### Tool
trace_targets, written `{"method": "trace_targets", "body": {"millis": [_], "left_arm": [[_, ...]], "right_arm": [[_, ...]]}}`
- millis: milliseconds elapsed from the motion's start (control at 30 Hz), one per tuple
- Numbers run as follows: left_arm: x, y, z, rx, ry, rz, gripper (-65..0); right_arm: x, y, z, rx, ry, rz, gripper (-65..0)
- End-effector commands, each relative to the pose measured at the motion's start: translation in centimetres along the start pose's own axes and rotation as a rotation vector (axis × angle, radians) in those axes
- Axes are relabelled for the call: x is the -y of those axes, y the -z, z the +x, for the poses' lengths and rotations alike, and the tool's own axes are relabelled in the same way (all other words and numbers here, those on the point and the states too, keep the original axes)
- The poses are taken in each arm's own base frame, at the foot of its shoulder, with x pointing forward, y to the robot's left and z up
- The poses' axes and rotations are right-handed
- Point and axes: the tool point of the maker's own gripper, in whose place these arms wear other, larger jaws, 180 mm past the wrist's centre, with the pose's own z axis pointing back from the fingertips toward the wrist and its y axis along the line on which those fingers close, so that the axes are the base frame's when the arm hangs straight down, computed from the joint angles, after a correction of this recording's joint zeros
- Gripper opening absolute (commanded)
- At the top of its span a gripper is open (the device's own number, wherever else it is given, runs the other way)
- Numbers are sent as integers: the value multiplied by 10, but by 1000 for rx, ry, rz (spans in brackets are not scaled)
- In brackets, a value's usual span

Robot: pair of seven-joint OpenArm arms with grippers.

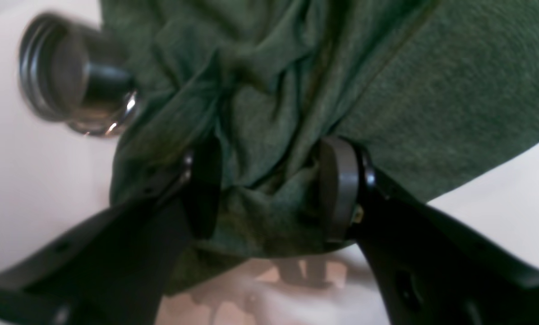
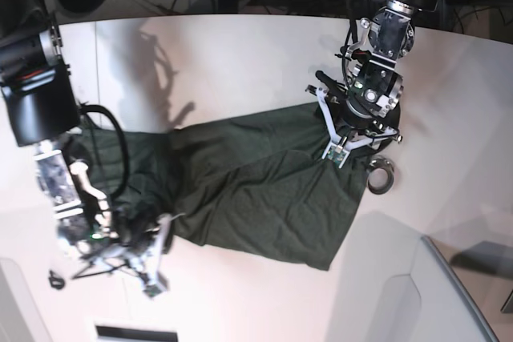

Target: Layout the t-shirt on the table in an organized manner, then fold the t-shirt properly

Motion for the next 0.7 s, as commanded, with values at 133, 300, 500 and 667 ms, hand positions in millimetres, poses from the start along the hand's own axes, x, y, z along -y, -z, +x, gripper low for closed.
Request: {"method": "trace_targets", "body": {"millis": [133, 300, 500, 667], "left_arm": [[-8, -4, 15, 42, 2, 21, -331], [-8, -3, 12, 34, 1, 20, -331], [-8, -3, 12, 34, 1, 20, -331], [-6, -3, 14, 39, 4, 16, -331]], "right_arm": [[-11, 23, 20, -42, -54, 25, -503], [33, -10, 18, -57, 42, -48, -188], [110, -69, -65, 27, 436, -211, -128], [112, -47, -149, -126, 499, -233, -128]]}}
